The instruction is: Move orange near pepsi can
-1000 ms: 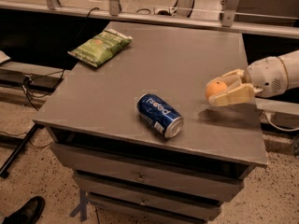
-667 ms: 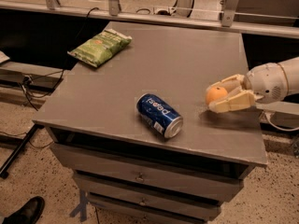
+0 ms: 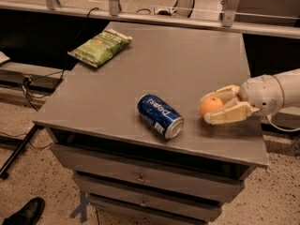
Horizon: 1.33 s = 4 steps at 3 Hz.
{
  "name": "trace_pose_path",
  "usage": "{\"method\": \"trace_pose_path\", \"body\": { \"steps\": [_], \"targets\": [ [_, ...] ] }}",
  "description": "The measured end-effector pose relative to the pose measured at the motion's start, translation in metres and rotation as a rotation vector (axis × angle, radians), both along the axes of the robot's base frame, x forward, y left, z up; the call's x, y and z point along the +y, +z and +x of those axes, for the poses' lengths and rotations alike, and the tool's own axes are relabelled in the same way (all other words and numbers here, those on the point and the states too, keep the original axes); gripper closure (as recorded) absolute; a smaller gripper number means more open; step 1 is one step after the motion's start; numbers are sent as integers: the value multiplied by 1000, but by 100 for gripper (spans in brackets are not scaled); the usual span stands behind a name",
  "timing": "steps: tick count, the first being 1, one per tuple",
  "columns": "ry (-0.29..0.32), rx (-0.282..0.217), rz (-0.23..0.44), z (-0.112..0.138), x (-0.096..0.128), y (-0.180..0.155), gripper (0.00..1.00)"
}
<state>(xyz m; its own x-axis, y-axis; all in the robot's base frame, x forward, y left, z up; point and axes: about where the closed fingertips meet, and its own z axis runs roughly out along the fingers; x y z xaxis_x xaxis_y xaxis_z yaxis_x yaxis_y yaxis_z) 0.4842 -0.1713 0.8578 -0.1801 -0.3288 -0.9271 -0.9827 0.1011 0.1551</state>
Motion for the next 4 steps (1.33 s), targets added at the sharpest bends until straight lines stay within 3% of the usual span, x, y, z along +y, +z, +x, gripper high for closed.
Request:
{"method": "trace_pose_path", "body": {
  "steps": [1, 2, 4],
  "targets": [
    [29, 25, 32, -13, 8, -7, 100],
    [43, 35, 61, -21, 15, -14, 84],
    [58, 11, 110, -20, 34, -21, 36]
  ]
}}
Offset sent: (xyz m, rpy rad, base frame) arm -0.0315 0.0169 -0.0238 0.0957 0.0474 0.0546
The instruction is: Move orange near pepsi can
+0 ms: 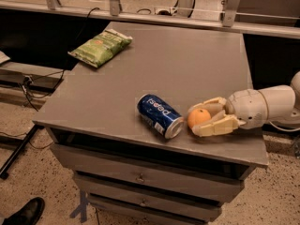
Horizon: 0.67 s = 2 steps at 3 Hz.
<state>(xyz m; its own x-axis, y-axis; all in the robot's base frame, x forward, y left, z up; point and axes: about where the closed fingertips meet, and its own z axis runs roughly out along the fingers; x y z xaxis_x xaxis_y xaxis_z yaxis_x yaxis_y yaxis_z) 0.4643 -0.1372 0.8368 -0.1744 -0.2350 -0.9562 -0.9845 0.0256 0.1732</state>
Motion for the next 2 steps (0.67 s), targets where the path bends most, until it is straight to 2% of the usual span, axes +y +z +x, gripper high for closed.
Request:
{"method": "trace_pose_path", "body": {
  "steps": [1, 2],
  "targets": [
    [-1, -19, 19, 5, 7, 0, 13],
    [-7, -35, 30, 9, 9, 2, 0]
  ]
}}
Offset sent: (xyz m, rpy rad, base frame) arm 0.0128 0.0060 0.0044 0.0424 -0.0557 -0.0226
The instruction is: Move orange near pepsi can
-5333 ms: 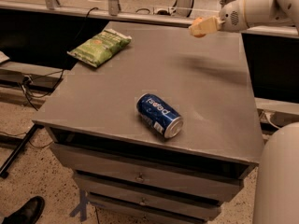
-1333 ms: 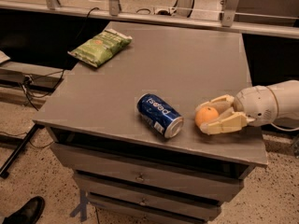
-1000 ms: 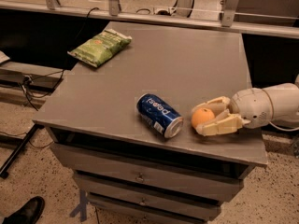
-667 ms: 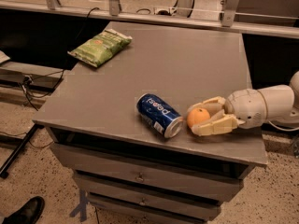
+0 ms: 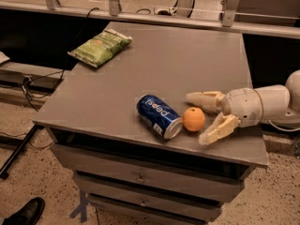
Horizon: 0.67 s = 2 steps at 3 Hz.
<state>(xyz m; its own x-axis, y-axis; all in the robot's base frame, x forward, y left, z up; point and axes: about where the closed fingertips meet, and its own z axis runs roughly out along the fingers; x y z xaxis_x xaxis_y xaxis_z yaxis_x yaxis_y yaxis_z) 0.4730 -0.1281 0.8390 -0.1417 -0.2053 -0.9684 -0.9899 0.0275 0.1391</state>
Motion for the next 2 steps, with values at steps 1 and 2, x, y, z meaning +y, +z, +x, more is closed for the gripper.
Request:
{"method": "trace_pose_path", "body": {
  "steps": [1, 2],
  "targets": [
    [-1, -1, 0, 0, 0, 0, 0],
    [-27, -33, -1, 5, -12, 12, 0]
  ]
}}
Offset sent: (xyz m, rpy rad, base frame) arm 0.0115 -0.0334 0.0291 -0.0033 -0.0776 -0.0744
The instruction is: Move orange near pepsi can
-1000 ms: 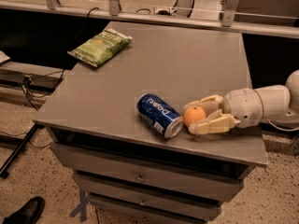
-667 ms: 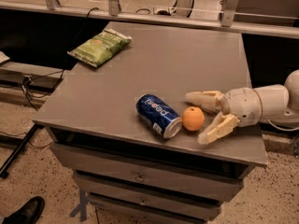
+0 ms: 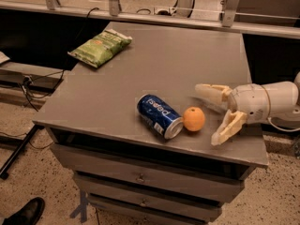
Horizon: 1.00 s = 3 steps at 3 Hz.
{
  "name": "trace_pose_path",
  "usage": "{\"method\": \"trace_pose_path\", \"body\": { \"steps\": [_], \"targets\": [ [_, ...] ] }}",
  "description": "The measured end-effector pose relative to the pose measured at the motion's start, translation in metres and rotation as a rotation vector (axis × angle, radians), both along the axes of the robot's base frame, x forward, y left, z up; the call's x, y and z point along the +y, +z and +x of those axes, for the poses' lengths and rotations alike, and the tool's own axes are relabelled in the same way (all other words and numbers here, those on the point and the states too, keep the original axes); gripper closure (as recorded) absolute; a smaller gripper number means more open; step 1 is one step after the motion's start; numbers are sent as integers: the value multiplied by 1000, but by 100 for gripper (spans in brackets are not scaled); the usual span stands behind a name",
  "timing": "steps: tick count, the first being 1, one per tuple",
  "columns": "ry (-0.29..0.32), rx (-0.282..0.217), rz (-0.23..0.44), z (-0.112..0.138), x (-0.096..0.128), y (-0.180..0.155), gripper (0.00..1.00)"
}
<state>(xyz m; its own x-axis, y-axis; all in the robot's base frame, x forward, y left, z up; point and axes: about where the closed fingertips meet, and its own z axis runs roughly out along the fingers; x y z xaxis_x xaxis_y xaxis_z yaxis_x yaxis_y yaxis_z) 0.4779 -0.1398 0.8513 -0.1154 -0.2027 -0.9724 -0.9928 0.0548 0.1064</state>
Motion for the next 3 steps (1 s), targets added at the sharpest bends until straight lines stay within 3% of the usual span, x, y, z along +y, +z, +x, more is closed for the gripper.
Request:
{"method": "trace_pose_path", "body": {
  "steps": [1, 2, 3],
  "targets": [
    [-50, -75, -30, 14, -27, 34, 0],
    [-104, -163, -72, 26, -63, 89, 0],
    [-153, -238, -67, 35, -82, 121, 0]
  ]
}}
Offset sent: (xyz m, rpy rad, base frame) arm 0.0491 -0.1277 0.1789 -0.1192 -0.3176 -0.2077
